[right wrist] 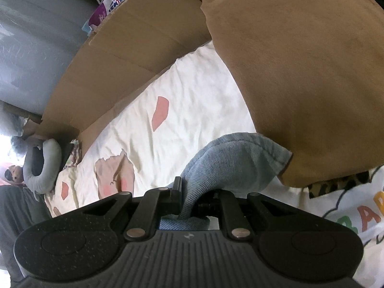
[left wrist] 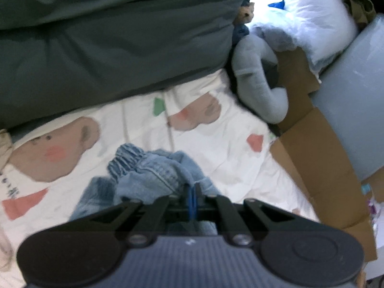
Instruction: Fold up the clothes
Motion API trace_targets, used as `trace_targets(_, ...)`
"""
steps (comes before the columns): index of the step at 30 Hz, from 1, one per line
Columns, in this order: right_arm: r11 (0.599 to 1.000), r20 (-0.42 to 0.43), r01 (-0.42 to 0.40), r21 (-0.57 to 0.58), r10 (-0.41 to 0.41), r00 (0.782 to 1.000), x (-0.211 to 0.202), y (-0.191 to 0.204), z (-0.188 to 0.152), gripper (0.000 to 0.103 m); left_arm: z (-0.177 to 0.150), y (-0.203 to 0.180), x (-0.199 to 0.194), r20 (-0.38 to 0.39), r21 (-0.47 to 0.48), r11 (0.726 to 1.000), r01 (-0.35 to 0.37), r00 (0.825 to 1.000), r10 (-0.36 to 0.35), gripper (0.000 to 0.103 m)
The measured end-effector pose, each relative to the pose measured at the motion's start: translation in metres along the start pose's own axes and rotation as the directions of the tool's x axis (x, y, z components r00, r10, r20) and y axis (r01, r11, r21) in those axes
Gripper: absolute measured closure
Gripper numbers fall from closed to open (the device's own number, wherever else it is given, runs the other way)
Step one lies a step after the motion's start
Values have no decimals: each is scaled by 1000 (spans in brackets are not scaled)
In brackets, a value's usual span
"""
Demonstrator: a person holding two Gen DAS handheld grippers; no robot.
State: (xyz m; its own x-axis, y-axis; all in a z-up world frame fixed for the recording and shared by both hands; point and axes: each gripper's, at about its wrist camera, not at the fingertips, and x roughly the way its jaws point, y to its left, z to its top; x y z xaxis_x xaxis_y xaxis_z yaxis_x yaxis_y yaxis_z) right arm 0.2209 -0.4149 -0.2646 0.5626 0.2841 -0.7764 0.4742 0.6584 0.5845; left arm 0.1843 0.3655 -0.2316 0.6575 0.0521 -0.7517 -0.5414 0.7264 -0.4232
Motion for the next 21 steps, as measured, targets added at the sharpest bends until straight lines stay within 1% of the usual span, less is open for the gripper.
trace_targets(3, 1000, 9, -7, 24, 7, 1000, 5, -5, 3, 93, 6, -16, 15, 10, 16, 1000, 10, 1000, -10, 102)
trace_targets(7, 999, 20, -20, 32, 19, 1000, 13, -7, 7, 93, 14, -34, 35, 15, 41, 999, 2, 1000, -3, 102)
trace_targets(11, 999, 30, -26, 25, 25, 999, 22, -7, 13, 93, 22, -48, 57, 22, 46, 999, -8, 1000, 7, 102)
trace_targets(18, 1000, 34, -2, 6, 1, 999, 46, -1, 27, 93, 41, -67, 91, 35, 67, 997, -24, 999, 22, 102)
trace_targets(21, 1000, 42, 11, 19, -12, 999, 55, -2, 33, 93, 49, -76, 106, 40, 76, 997, -31, 999, 28, 102)
